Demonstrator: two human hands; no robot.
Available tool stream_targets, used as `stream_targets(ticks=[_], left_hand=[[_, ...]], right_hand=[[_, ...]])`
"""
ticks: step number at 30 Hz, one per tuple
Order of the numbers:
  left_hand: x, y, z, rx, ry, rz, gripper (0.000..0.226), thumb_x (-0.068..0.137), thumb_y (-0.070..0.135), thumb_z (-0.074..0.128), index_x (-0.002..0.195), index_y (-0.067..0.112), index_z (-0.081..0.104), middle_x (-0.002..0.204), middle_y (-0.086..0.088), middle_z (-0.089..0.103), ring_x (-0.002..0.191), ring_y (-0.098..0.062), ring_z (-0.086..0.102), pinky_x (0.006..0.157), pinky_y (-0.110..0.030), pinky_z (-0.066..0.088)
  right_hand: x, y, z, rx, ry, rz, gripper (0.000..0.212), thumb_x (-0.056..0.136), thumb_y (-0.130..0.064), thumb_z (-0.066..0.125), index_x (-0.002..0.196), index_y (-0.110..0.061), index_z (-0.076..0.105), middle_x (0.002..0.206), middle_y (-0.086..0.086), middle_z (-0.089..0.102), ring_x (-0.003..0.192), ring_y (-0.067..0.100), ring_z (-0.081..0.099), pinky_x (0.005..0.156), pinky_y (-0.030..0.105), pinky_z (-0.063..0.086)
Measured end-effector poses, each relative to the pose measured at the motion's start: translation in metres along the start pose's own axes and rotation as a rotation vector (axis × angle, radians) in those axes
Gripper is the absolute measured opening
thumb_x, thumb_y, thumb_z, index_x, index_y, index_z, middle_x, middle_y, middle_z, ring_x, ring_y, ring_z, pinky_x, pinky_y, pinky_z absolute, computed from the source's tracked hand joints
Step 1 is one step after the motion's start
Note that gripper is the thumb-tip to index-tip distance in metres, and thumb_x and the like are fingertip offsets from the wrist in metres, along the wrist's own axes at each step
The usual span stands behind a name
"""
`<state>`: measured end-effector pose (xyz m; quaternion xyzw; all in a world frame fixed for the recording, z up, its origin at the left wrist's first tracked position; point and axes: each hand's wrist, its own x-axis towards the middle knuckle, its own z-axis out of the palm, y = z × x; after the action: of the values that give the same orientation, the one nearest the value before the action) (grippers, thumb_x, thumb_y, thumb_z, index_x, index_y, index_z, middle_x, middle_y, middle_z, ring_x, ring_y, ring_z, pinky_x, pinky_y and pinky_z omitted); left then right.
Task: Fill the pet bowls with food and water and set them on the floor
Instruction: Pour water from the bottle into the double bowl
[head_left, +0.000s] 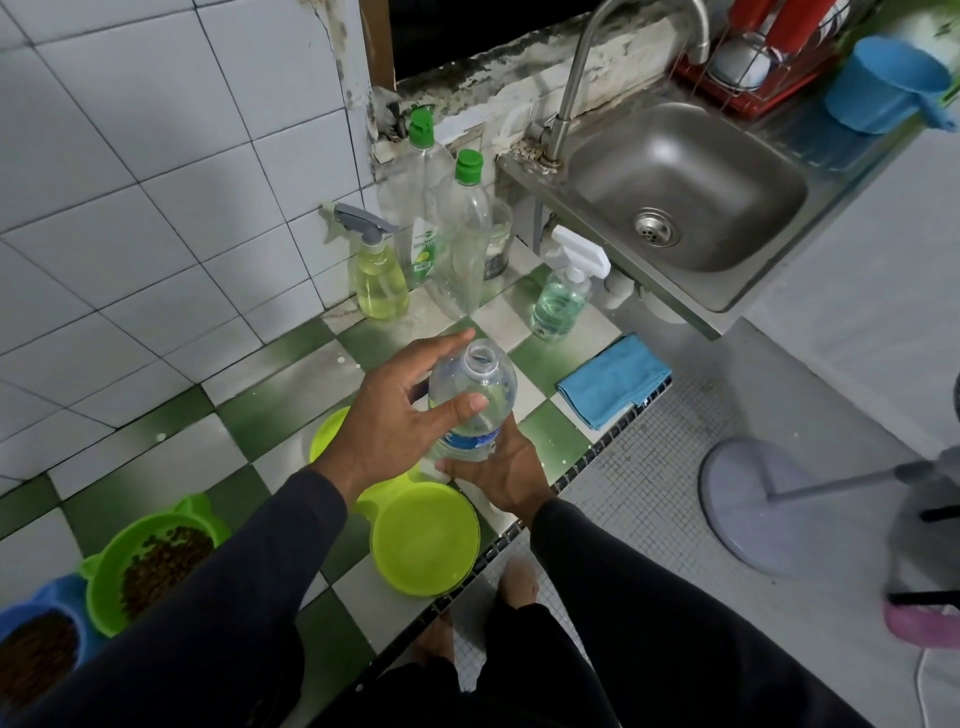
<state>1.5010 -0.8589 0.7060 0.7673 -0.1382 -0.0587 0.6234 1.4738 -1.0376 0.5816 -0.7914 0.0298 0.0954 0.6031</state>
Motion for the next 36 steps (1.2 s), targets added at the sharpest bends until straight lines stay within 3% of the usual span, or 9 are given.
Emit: stream_targets(ticks=[3,6,11,17,22,24,27,30,36], left_hand=[[0.001,0.001,-0.001,-0.003,-0.005,-0.002,0.066,0.087,0.036,0.081,0.147,0.026,0.056,0.143,0.011,0.061,0.135,-0.01,0.055,0.102,-0.028,0.055],[0.002,0.001,-0.002,-0.01,0.0,0.004,0.063,0.089,0.031,0.08,0.146,0.025,0.057,0.142,0.01,0.062,0.134,-0.009,0.057,0.1,-0.026,0.055],[0.001,0.003,-0.002,-0.044,0.017,-0.001,0.062,0.088,0.032,0.08,0.145,0.023,0.057,0.141,0.009,0.063,0.133,-0.01,0.057,0.101,-0.029,0.056],[-0.002,0.014,-0.007,-0.095,0.039,-0.007,0.068,0.087,0.043,0.078,0.148,0.021,0.055,0.143,0.005,0.063,0.135,-0.016,0.058,0.104,-0.044,0.056],[-0.007,0.038,-0.01,-0.107,0.064,0.033,0.066,0.089,0.043,0.076,0.148,0.023,0.054,0.144,0.004,0.062,0.134,-0.018,0.058,0.101,-0.044,0.057],[-0.01,0.049,-0.009,-0.129,0.088,0.055,0.065,0.089,0.042,0.076,0.147,0.021,0.055,0.143,0.004,0.063,0.132,-0.015,0.06,0.098,-0.035,0.058],[-0.019,0.066,-0.005,-0.16,0.108,0.086,0.06,0.091,0.037,0.075,0.145,0.018,0.057,0.14,0.008,0.066,0.131,-0.012,0.061,0.096,-0.025,0.056],[-0.029,0.079,0.004,-0.173,0.125,0.109,0.053,0.094,0.032,0.073,0.143,0.019,0.059,0.138,0.008,0.067,0.131,-0.014,0.061,0.098,-0.032,0.057],[-0.061,0.101,0.031,-0.157,0.207,0.113,0.055,0.089,0.043,0.073,0.139,0.022,0.063,0.131,0.009,0.071,0.124,-0.015,0.066,0.099,-0.04,0.058]], right_hand=[[0.004,-0.002,0.002,-0.001,-0.011,0.074,0.083,0.061,-0.032,0.097,0.131,-0.025,0.053,0.12,-0.003,0.071,0.11,0.015,0.068,0.096,0.045,0.056],[0.005,-0.003,0.002,-0.032,-0.003,0.067,0.083,0.059,-0.038,0.097,0.129,-0.03,0.053,0.117,-0.008,0.071,0.107,0.009,0.069,0.094,0.039,0.058],[0.006,-0.007,0.0,-0.022,0.008,0.084,0.084,0.059,-0.031,0.096,0.131,-0.019,0.054,0.119,0.0,0.071,0.11,0.02,0.069,0.095,0.047,0.056],[0.0,-0.026,-0.004,-0.071,0.037,0.035,0.078,0.062,-0.022,0.096,0.128,-0.018,0.054,0.117,-0.001,0.071,0.106,0.016,0.069,0.092,0.039,0.058],[-0.012,-0.059,-0.021,-0.236,0.043,-0.036,0.076,0.059,-0.04,0.094,0.119,-0.042,0.048,0.11,-0.016,0.069,0.097,-0.004,0.066,0.078,0.007,0.049],[-0.017,-0.069,-0.028,-0.293,0.039,-0.044,0.079,0.057,-0.049,0.093,0.122,-0.036,0.05,0.112,-0.015,0.069,0.099,0.002,0.066,0.081,0.014,0.053],[-0.029,-0.077,-0.037,-0.344,0.044,-0.087,0.082,0.055,-0.055,0.09,0.123,-0.03,0.052,0.114,-0.01,0.068,0.102,0.011,0.066,0.088,0.035,0.057],[-0.045,-0.081,-0.047,-0.349,0.034,-0.122,0.083,0.054,-0.055,0.091,0.123,-0.031,0.052,0.115,-0.007,0.067,0.104,0.014,0.066,0.088,0.041,0.057],[-0.082,-0.082,-0.071,-0.424,-0.029,-0.184,0.082,0.056,-0.056,0.09,0.123,-0.027,0.052,0.114,-0.003,0.066,0.104,0.015,0.065,0.088,0.04,0.057]])
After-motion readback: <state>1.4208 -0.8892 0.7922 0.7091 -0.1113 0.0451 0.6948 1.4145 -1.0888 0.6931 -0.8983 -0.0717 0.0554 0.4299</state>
